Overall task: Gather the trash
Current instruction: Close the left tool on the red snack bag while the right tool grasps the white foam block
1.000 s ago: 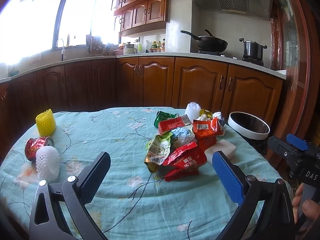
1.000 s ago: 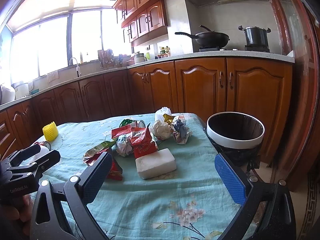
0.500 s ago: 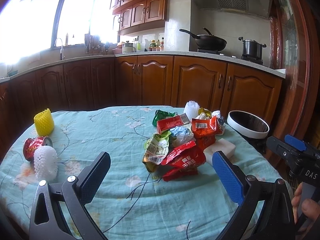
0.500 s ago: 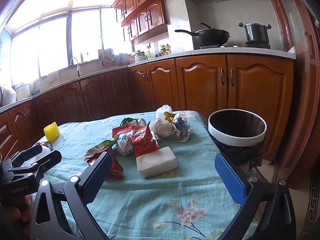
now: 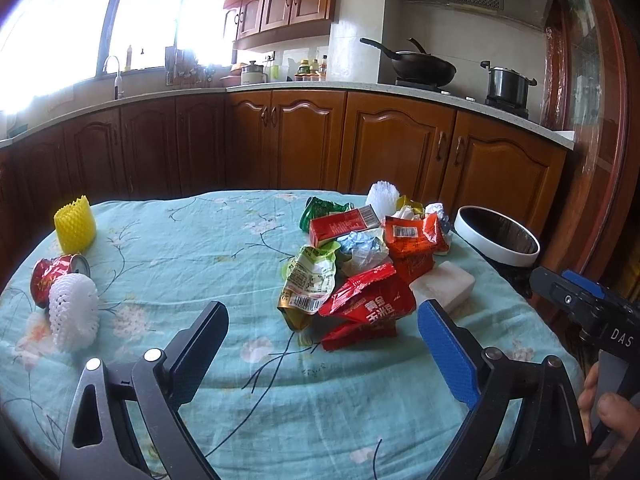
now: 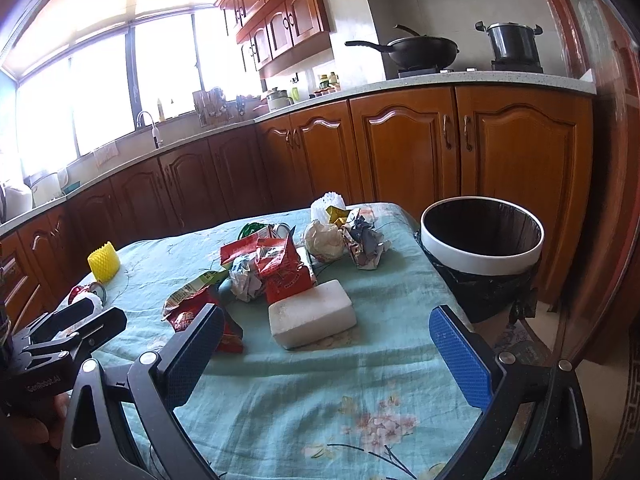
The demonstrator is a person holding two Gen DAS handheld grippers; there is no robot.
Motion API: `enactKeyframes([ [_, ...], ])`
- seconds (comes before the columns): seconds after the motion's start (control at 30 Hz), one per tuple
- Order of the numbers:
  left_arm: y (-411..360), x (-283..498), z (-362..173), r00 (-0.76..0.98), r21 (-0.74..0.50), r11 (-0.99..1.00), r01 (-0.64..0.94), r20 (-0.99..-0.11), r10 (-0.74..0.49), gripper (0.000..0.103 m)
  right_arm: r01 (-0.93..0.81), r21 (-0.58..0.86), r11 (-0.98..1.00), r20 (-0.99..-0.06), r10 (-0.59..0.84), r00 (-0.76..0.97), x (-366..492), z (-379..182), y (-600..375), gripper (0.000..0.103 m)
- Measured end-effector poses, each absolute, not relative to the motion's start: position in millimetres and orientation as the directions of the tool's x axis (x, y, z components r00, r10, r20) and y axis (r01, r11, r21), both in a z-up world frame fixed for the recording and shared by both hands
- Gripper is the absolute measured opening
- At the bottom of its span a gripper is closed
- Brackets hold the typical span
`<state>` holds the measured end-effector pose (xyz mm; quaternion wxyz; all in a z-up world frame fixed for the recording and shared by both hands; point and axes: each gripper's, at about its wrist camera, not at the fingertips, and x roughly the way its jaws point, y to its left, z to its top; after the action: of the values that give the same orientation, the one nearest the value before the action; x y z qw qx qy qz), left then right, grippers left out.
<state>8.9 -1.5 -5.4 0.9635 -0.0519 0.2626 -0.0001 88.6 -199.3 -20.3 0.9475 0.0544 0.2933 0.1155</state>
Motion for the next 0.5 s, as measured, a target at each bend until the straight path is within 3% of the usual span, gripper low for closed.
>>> enactKeyframes([
  [0.27,-7.4,36.2,-12.3,0.820,-0.119,0.993,0.008,-0.567,-0.075,0.094,-0.200,0.233,0.952,-0.613,0.303,0.730,117.2,-38.3,-204.1,0.099],
  [0.37,-9.8,47.6,-14.0,0.807,-0.125,0.992,0.020,-0.583,-0.090,0.092,-0.196,0.258,0.946,-0.641,0.320,0.698,130.5,-46.9,-205.9,0.092],
  [0.5,-11.8,65.2,-20.5,0.785,-0.133,0.991,0.033,-0.610,-0.108,0.083,-0.184,0.296,0.937,-0.684,0.342,0.644,150.8,-61.8,-208.9,0.074],
])
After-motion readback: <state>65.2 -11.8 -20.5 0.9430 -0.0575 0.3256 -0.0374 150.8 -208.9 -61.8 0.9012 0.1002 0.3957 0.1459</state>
